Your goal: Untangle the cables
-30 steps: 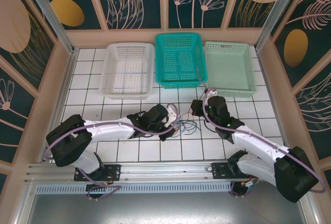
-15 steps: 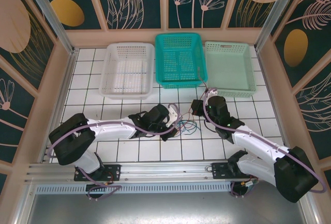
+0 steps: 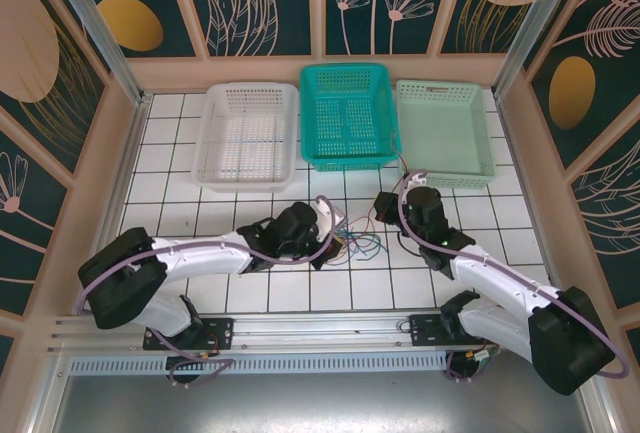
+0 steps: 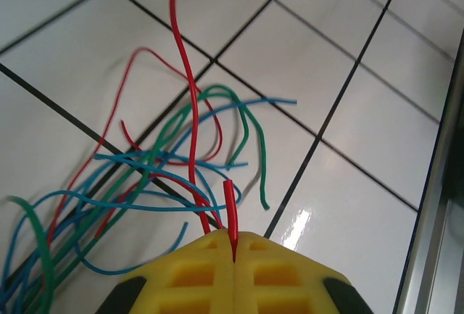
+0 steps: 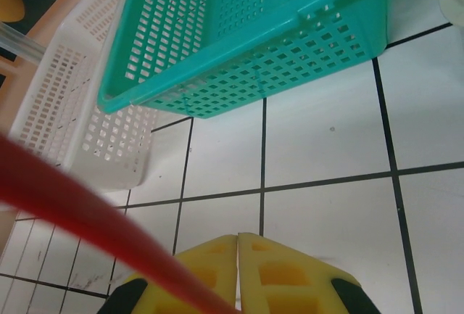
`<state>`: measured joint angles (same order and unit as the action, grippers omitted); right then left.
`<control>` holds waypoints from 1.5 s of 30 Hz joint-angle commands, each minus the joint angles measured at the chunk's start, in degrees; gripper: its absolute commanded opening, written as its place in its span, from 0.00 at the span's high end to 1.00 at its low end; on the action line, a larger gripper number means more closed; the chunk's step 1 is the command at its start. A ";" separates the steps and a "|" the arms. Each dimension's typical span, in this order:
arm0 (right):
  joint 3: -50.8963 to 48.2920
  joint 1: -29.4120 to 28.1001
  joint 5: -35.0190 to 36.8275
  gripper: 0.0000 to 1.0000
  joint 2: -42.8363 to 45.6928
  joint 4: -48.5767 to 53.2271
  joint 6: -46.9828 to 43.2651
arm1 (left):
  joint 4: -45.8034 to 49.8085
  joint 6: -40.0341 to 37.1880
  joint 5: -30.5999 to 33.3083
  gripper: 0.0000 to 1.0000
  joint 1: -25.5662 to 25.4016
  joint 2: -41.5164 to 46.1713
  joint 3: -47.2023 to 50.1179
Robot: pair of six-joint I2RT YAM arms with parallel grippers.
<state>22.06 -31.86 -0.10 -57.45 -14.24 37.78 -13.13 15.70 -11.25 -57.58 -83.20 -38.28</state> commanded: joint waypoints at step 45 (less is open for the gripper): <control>-4.13 1.60 9.45 1.00 13.61 8.32 15.82 | -25.35 14.07 31.87 0.41 -1.30 22.93 20.55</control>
<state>12.60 -28.03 1.10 -44.05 -15.03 63.16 -49.39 30.79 14.46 -58.87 -63.31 -14.44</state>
